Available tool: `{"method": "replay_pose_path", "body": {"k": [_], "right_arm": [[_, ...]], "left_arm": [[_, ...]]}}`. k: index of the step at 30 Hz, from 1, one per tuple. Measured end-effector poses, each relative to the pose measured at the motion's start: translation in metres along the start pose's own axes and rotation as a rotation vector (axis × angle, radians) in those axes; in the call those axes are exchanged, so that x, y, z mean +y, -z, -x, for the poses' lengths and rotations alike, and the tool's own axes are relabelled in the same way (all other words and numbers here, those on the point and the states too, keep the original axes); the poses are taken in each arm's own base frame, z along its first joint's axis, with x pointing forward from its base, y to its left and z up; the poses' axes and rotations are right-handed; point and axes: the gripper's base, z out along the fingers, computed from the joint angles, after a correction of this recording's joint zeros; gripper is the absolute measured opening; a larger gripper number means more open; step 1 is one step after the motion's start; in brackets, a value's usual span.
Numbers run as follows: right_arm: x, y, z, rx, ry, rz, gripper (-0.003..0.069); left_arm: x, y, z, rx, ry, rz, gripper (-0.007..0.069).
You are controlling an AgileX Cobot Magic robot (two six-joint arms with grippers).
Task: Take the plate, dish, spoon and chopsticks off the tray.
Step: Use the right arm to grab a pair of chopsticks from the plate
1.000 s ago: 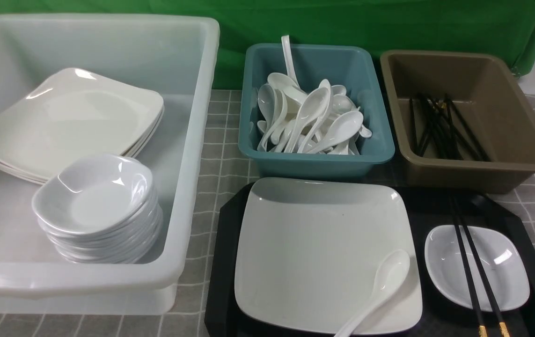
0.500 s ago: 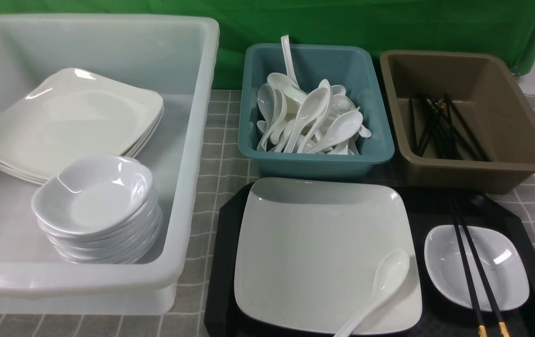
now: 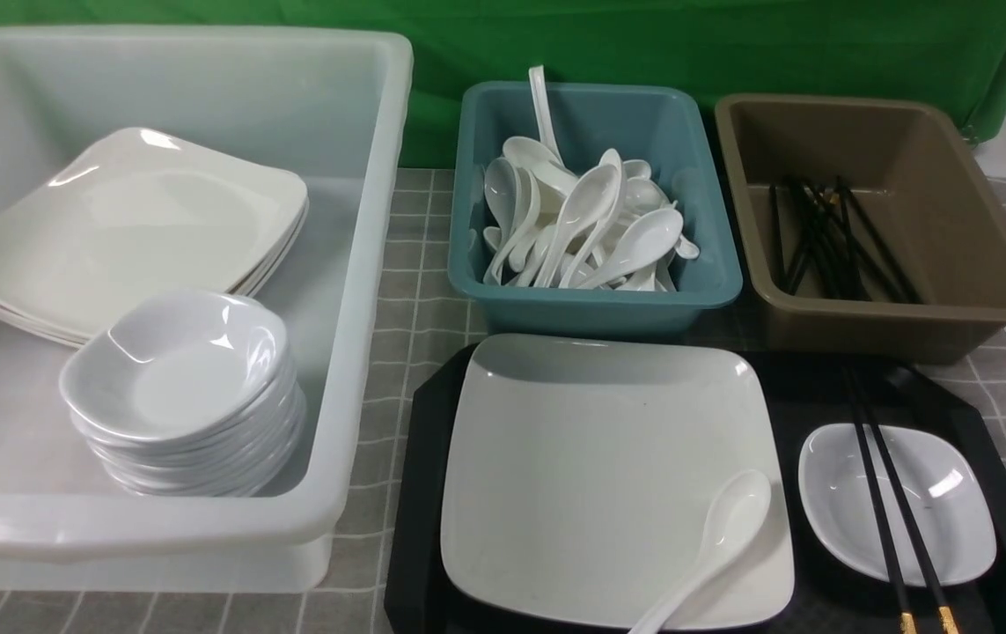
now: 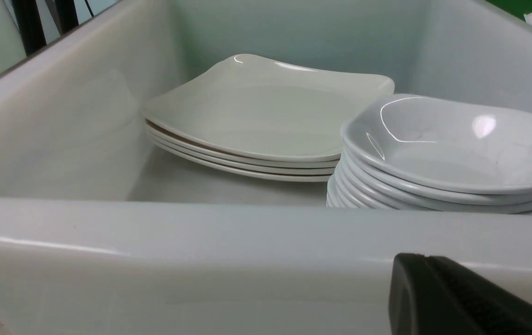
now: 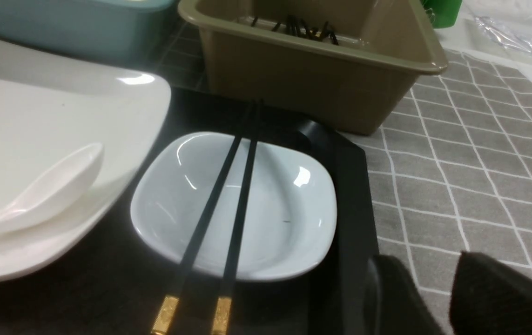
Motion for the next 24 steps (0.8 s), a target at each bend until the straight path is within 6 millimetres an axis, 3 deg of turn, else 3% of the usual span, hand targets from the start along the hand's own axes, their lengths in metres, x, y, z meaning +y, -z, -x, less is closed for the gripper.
{"method": "replay_pose_path", "body": {"k": [9, 12, 19, 24], "right_arm": [[0.0, 0.0, 0.0, 0.0, 0.0, 0.0, 0.0239], [0.0, 0.0, 0.0, 0.0, 0.0, 0.0, 0.0239], [0.0, 0.0, 0.0, 0.0, 0.0, 0.0, 0.0239], [0.0, 0.0, 0.0, 0.0, 0.0, 0.0, 0.0239]], "left_arm": [[0.0, 0.0, 0.0, -0.004, 0.0, 0.001, 0.0006], [0.001, 0.0, 0.008, -0.09, 0.04, 0.006, 0.0006], [0.005, 0.004, 0.025, -0.287, 0.577, -0.027, 0.0006], [0.007, 0.006, 0.031, -0.344, 0.702, -0.036, 0.0006]]}}
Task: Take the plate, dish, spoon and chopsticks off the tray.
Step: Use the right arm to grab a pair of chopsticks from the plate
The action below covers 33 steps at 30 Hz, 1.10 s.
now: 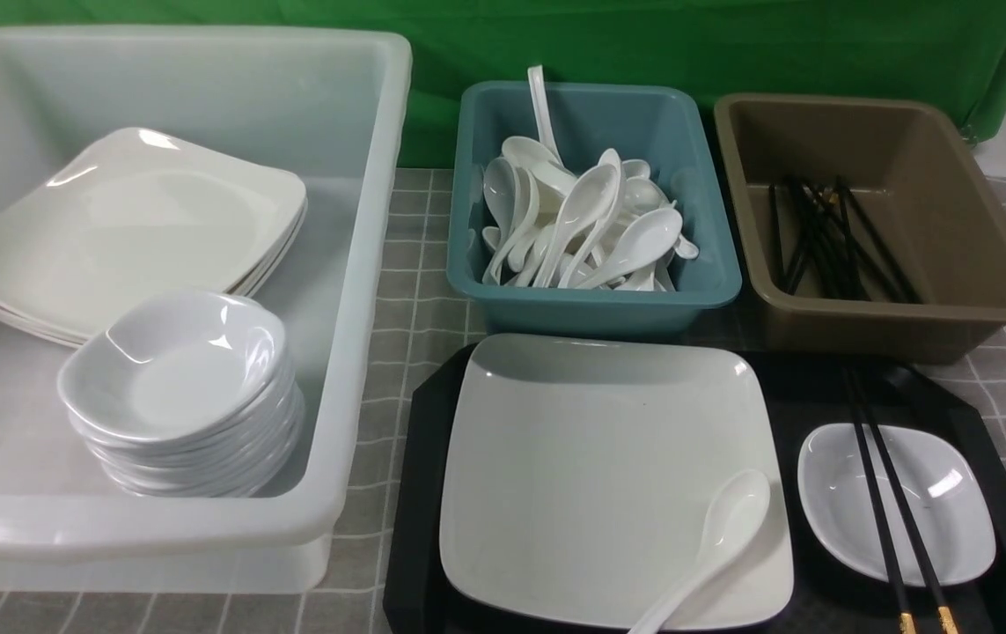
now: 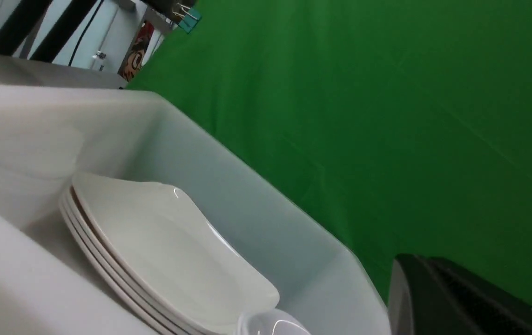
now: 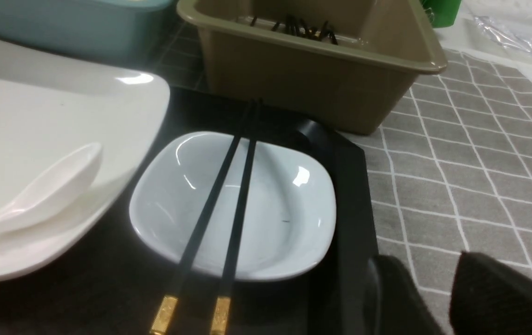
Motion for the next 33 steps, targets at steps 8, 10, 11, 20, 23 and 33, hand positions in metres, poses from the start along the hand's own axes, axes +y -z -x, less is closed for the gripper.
{"method": "replay_pose_path", "body": {"k": [8, 10, 11, 20, 23, 33], "right_arm": [[0.0, 0.0, 0.0, -0.005, -0.001, 0.0, 0.0239], [0.0, 0.0, 0.002, -0.017, -0.025, 0.002, 0.0239], [0.001, 0.0, 0.005, -0.057, -0.137, 0.018, 0.0239], [-0.001, 0.004, 0.027, -0.288, -0.711, 0.101, 0.0239], [0.0, 0.004, 0.027, -0.269, -0.777, 0.118, 0.0238], [0.012, -0.019, 0.144, 0.403, -0.236, 0.284, 0.0238]], "left_arm": [[-0.054, -0.018, 0.035, 0.297, -0.343, -0.074, 0.0006], [-0.063, -0.024, 0.038, 0.385, -0.413, -0.098, 0.0006], [-0.078, -0.036, 0.043, 0.498, -0.484, -0.16, 0.0006], [-0.133, -0.065, 0.025, 0.798, -0.687, -0.493, 0.0006], [-0.141, -0.066, 0.015, 0.831, -0.725, -0.561, 0.0006], [-0.147, -0.065, 0.009, 0.842, -0.734, -0.61, 0.0006]]}}
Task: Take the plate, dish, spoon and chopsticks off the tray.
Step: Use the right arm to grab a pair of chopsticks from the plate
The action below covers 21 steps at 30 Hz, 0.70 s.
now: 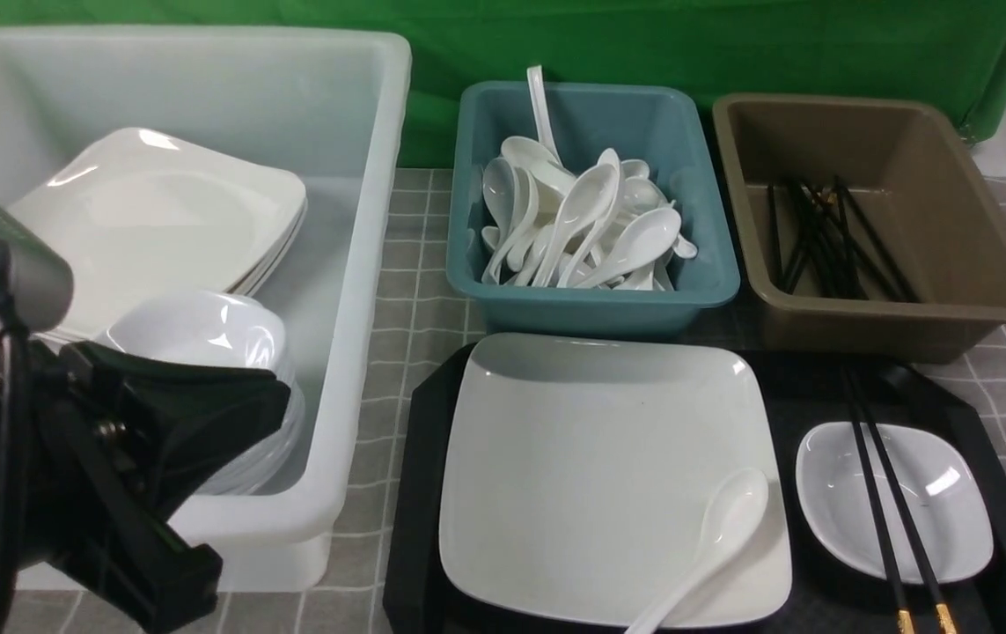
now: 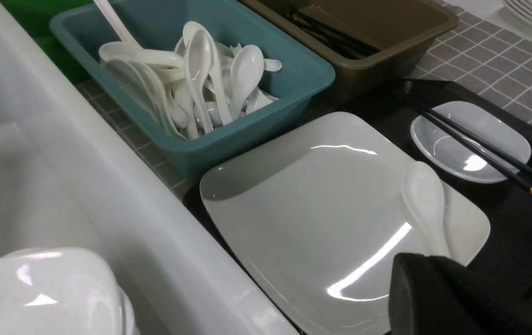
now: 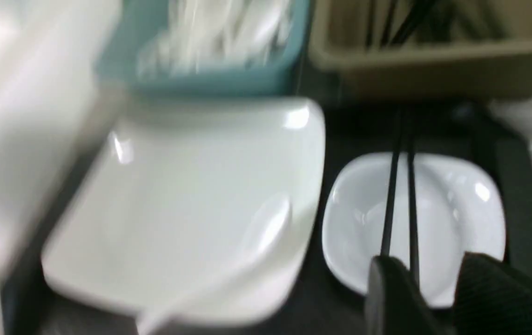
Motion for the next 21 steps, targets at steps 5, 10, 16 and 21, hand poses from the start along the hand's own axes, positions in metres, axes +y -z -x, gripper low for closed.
{"method": "replay_pose_path", "body": {"k": [5, 10, 16, 21], "right_arm": [[0.005, -0.061, 0.046, 0.331, 0.062, -0.039, 0.0242], [-0.003, -0.12, 0.054, 0.518, 0.053, -0.119, 0.0299], [-0.013, -0.174, 0.04, 0.633, 0.002, -0.189, 0.0463], [-0.019, -0.203, 0.027, 0.687, -0.023, -0.217, 0.0494]], "left_arm": [[0.0, 0.0, 0.0, 0.0, 0.001, -0.001, 0.0006], [0.0, 0.0, 0.0, 0.0, 0.0, -0.003, 0.0006], [-0.001, 0.0, 0.0, 0.0, 0.001, -0.004, 0.0006], [0.0, 0.0, 0.001, -0.008, 0.001, -0.002, 0.0006]]}}
